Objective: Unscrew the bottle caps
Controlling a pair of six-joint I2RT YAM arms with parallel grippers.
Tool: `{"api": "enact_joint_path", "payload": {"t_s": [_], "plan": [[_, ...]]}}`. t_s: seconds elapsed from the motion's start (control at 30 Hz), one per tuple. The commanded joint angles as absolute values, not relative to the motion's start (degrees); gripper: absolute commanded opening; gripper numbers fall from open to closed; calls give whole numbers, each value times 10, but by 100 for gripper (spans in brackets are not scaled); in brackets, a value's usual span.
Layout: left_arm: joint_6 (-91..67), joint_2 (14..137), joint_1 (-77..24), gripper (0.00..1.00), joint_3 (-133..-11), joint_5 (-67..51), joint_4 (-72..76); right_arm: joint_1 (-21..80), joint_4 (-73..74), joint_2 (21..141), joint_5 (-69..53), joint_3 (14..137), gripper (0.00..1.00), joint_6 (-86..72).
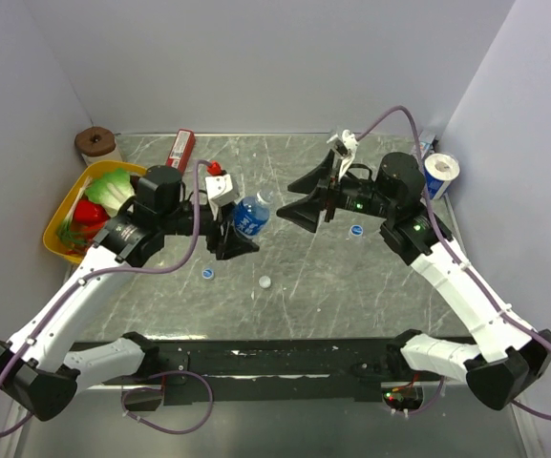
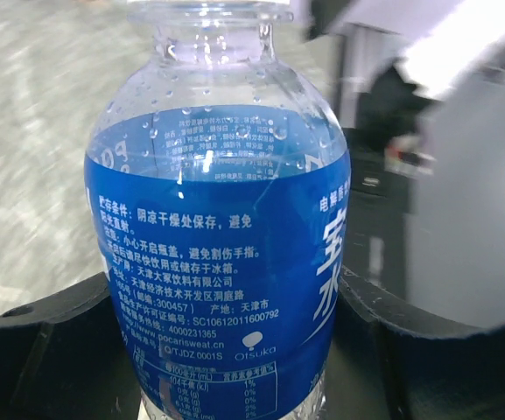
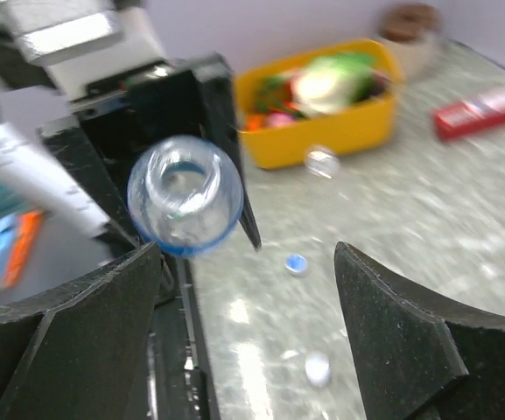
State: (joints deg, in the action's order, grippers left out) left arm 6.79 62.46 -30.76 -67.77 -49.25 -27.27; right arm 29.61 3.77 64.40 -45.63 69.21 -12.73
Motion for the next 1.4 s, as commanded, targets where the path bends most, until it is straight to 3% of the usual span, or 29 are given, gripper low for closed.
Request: {"api": "enact_joint_path", "payload": {"t_s": [0.0, 0.3, 0.5, 0.7, 0.83, 1.03, 1.37], "plan": [[21, 603, -295, 43, -665, -376, -201, 292, 125, 619, -331, 683, 86, -88], [-38, 557, -242, 44, -634, -309, -122, 303, 190, 615, -240, 655, 83, -72], [-54, 520, -231, 44, -619, -143, -101, 415, 237, 671, -101, 681, 81, -33], [-47, 490, -221, 46, -606, -26, -103, 461, 239, 751, -74, 693, 79, -54], [-42, 485, -215, 46, -601, -16, -102, 487, 228, 799, -65, 697, 77, -52], [-40, 494, -210, 47, -601, -26, -106, 540, 236, 892, -2, 698, 63, -14], [-40, 490, -205, 47, -598, -30, -106, 583, 196, 1001, 38, 701, 61, 16]]}}
